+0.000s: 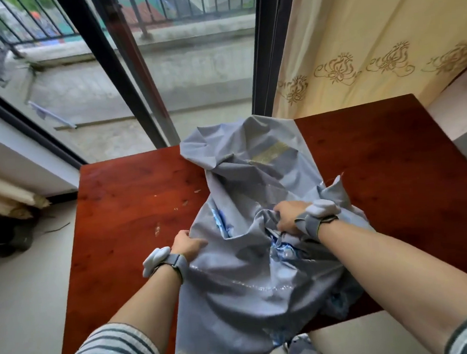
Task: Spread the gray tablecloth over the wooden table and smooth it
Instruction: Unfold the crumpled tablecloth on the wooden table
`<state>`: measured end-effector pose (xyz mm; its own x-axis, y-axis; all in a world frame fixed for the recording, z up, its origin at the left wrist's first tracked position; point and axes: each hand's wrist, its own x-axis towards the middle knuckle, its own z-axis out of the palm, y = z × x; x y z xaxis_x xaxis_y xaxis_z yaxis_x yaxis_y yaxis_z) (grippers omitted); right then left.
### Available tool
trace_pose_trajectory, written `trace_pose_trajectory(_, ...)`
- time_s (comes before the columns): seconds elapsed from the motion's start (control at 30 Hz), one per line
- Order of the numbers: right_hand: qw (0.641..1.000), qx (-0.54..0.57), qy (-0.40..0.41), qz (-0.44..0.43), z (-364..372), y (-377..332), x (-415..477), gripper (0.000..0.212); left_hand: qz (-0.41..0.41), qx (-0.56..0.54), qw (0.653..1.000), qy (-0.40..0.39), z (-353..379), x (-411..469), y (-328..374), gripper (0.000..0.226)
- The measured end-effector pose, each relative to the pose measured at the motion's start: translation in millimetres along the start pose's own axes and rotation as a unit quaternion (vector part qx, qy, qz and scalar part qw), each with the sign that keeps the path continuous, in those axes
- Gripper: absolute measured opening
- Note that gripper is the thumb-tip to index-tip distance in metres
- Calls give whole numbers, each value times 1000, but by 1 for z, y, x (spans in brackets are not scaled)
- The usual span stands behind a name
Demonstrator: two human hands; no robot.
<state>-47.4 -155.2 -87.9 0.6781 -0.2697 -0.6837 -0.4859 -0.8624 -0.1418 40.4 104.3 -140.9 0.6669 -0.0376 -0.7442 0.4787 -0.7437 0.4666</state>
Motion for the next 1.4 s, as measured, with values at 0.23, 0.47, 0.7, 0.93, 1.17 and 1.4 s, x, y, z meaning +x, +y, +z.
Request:
trace_pose_trajectory(0.23, 986, 113, 116, 28, -65, 14, 4, 21, 79, -137, 986, 62, -19, -18, 51, 11)
trace_pose_trajectory(0.47, 936, 186, 292, 61, -144, 31, -13, 32, 214, -207, 944, 143, -82, -53, 152, 13)
trace_pose_trajectory(0.7, 937, 84, 277, 193, -148, 98, -27, 42, 337, -138, 931, 33, -12, -86, 171, 24)
trace_pose_trajectory(0.93, 966, 7, 127, 227, -132, 132, -14, 34, 312, 74, 926, -201, 88, -91, 140, 5)
trace_pose_trajectory(1.17, 963, 42, 265, -8, -146, 83, 18, 41, 237, 193, 925, -227, 113, -84, 101, 27)
trace_pose_trajectory(1.4, 992, -16, 86, -88, -91, 53, 40, 57, 181, 176, 957, 142, 99, -61, 93, 44)
